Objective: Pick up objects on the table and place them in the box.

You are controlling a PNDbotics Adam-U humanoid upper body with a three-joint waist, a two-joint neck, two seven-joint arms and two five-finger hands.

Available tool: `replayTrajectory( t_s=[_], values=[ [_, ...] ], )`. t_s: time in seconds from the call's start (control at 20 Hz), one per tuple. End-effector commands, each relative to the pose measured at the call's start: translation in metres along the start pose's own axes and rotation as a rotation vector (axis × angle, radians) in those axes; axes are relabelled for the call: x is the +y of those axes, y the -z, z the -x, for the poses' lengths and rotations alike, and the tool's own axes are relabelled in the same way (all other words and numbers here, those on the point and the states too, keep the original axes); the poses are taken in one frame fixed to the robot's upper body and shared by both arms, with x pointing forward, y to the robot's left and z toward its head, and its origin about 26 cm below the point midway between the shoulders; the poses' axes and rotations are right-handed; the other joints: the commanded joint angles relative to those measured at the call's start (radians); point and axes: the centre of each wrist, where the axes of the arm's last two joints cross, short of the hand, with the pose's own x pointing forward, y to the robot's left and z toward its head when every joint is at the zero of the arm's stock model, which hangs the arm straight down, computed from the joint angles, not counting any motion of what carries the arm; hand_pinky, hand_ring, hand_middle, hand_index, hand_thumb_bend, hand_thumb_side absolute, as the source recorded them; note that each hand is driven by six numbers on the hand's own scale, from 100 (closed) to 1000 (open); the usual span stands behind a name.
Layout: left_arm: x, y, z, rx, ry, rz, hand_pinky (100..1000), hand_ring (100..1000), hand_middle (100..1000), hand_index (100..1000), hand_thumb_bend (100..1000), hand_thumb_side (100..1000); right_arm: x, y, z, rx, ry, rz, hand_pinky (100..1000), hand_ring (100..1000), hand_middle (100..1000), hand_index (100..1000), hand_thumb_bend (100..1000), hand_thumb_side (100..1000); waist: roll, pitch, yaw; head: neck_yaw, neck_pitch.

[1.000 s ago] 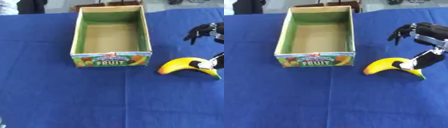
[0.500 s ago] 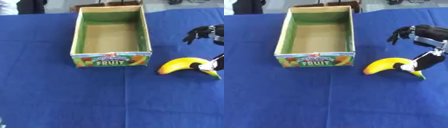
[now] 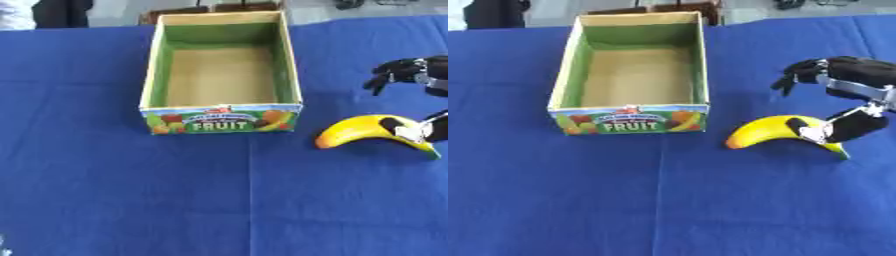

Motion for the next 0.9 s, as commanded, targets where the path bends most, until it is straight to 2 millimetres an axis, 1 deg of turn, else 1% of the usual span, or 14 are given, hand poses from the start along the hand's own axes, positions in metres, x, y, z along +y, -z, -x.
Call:
replayTrajectory(
  t_s=[0.05, 0.15, 0.4, 0.45, 0.65, 0.75, 0.8, 0.9],
  values=[
    [0.0010, 0.0053, -0.0048, -0.024, 0.002, 0.006, 713, 744, 786, 929, 100, 929, -0.0103, -0.0096, 0.0045, 0.009, -0.020, -0.011, 828, 977, 704, 912, 159, 365, -0.016, -0.236, -0.002, -0.001, -0.012],
    [0.0009, 0.0053, -0.0048, -0.024, 0.001, 0.006, 713, 744, 785, 929, 100, 930, -0.0097, -0.0103, 0.0050, 0.009, -0.012, -0.014, 834, 981, 704, 911, 143, 366, -0.016, -0.235, -0.002, -0.001, -0.013],
    [0.0008, 0.0053, -0.0048, -0.023, 0.001, 0.005, 713, 744, 784, 929, 100, 930, -0.0067, -0.0113, 0.0064, 0.009, 0.006, -0.031, 845, 991, 708, 919, 174, 350, -0.015, -0.233, -0.004, -0.001, -0.013],
    [0.0007, 0.0053, -0.0048, -0.023, 0.001, 0.005, 713, 744, 784, 929, 100, 931, -0.0064, -0.0113, 0.0065, 0.007, 0.009, -0.034, 843, 992, 706, 921, 242, 343, -0.015, -0.232, -0.004, -0.001, -0.013],
    [0.0006, 0.0051, -0.0048, -0.022, 0.001, 0.006, 713, 744, 784, 928, 100, 930, -0.0064, -0.0118, 0.0067, 0.007, 0.019, -0.041, 842, 1000, 698, 915, 349, 326, -0.015, -0.231, -0.004, -0.001, -0.014],
    [0.0006, 0.0051, -0.0048, -0.021, 0.001, 0.006, 713, 744, 784, 927, 100, 929, -0.0064, -0.0121, 0.0070, 0.011, 0.021, -0.044, 837, 999, 702, 899, 366, 323, -0.014, -0.231, -0.004, -0.002, -0.014],
    [0.0006, 0.0051, -0.0048, -0.022, 0.001, 0.006, 713, 745, 784, 926, 100, 929, -0.0068, -0.0124, 0.0071, 0.015, 0.018, -0.043, 830, 996, 714, 872, 381, 324, -0.014, -0.230, -0.004, -0.002, -0.014],
    [0.0004, 0.0051, -0.0048, -0.022, 0.001, 0.006, 713, 745, 784, 925, 100, 929, -0.0079, -0.0126, 0.0069, 0.029, 0.003, -0.036, 816, 987, 720, 854, 386, 345, -0.014, -0.230, -0.003, -0.002, -0.015]
  ],
)
